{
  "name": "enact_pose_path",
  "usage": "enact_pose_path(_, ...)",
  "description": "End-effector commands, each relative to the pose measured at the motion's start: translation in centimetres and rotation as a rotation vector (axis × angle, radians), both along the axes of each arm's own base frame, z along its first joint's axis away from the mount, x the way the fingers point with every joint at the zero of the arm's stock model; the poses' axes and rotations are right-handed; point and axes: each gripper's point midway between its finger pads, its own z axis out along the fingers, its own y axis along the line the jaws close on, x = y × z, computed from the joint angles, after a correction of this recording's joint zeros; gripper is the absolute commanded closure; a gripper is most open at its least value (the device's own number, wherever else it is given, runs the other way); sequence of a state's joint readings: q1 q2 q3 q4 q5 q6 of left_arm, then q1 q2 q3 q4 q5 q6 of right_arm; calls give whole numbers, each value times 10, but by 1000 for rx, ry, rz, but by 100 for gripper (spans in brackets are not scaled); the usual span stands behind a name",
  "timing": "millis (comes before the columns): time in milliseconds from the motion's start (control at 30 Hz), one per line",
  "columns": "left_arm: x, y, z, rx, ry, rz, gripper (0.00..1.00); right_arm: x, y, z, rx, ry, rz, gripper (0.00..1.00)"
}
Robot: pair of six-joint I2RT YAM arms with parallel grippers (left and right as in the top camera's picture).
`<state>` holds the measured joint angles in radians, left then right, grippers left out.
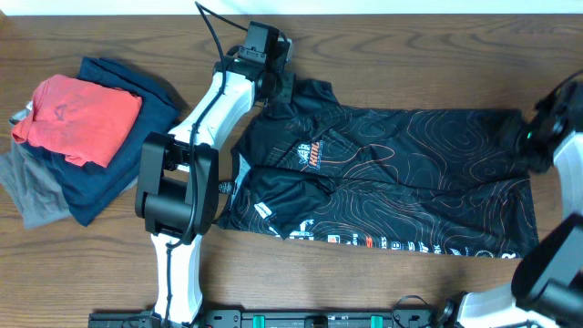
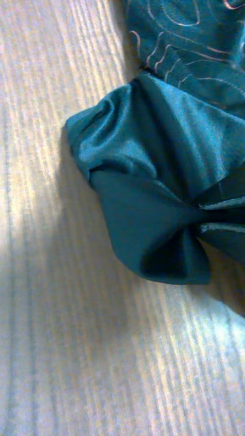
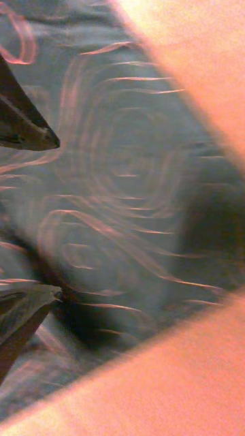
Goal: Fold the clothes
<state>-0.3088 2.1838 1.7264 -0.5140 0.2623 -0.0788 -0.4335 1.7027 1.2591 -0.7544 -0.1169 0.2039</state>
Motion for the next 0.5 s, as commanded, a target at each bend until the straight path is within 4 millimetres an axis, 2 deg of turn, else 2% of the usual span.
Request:
enact_pose_path(0,-5,4,-1,11,25,14,94,34,-27,1,-89,-53,-41,37)
enact_pose_path(133,-10,6,-3,18,48,14,93,64,-40,-20,-113,-100,-48,32)
enact_pose_path(300,-15,7,-6,25,68,14,94,70,-60,-58,-134,-67,-175,29)
enact_pose_path(467,-18,8,-7,29,81,14,94,87,-68,-71,-127,-126,-224,28)
